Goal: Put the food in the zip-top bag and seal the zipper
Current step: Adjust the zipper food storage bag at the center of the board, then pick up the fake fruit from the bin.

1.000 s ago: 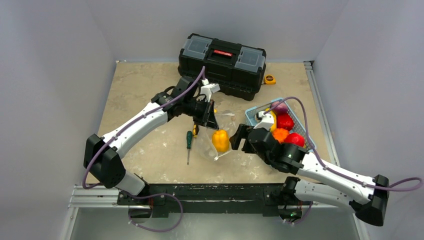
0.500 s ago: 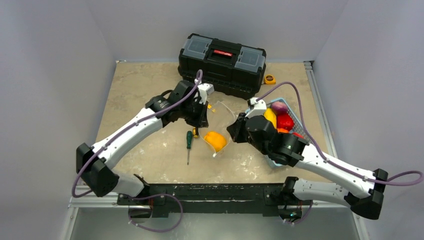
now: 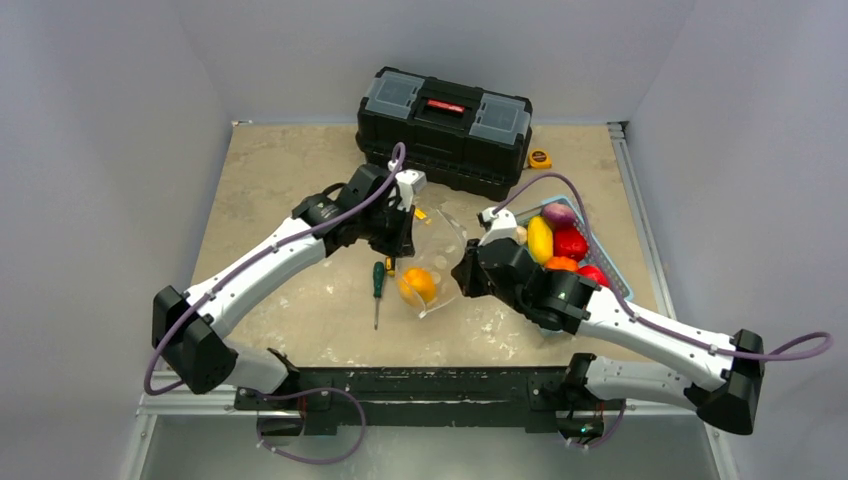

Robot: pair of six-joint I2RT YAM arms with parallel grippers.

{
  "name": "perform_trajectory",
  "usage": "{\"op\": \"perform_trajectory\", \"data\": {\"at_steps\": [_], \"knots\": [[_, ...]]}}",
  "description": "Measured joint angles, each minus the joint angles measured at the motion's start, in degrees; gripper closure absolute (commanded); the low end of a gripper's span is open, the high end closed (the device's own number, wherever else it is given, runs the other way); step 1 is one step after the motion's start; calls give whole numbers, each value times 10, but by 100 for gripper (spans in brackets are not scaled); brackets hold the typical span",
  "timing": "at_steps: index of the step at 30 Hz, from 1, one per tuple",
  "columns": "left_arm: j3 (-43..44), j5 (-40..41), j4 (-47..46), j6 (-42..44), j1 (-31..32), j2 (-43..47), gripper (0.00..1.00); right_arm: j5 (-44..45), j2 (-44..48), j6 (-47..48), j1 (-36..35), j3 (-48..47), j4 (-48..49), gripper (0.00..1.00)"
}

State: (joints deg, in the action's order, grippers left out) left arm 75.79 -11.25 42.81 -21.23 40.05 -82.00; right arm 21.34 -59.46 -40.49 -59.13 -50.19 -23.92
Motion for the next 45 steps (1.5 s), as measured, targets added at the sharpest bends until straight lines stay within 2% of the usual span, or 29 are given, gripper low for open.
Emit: {"op": "perform_trajectory", "data": {"at_steps": [2,6,14,19,25,29,34,39,43,45], "knots": [[-17,1,-1,0,0,21,100,2,16,8,0,-6,-7,90],[-5,2,3,0,0,33,100,4,71,19,0,-7,3,56],[23,-1,29,0,0,-38,100,-1,53,19,0,-7,2,23],[23,-1,36,0,0,-42,100,15,85,23,-1,-25,-48,21],[23,0,37,0,0,-42,100,68,196,22,-1,-42,-68,18],[23,0,41,0,0,-42,100,128,267,10,-1,-38,-92,19],[23,0,45,0,0,-42,100,202,314,-15,-1,-7,-123,24],[23,1,47,0,0,-42,100,294,308,-74,-1,29,-183,27],[23,2,47,0,0,-42,100,343,249,-120,14,36,-233,28],[23,2,47,0,0,-42,100,338,211,-116,50,37,-232,28]]}}
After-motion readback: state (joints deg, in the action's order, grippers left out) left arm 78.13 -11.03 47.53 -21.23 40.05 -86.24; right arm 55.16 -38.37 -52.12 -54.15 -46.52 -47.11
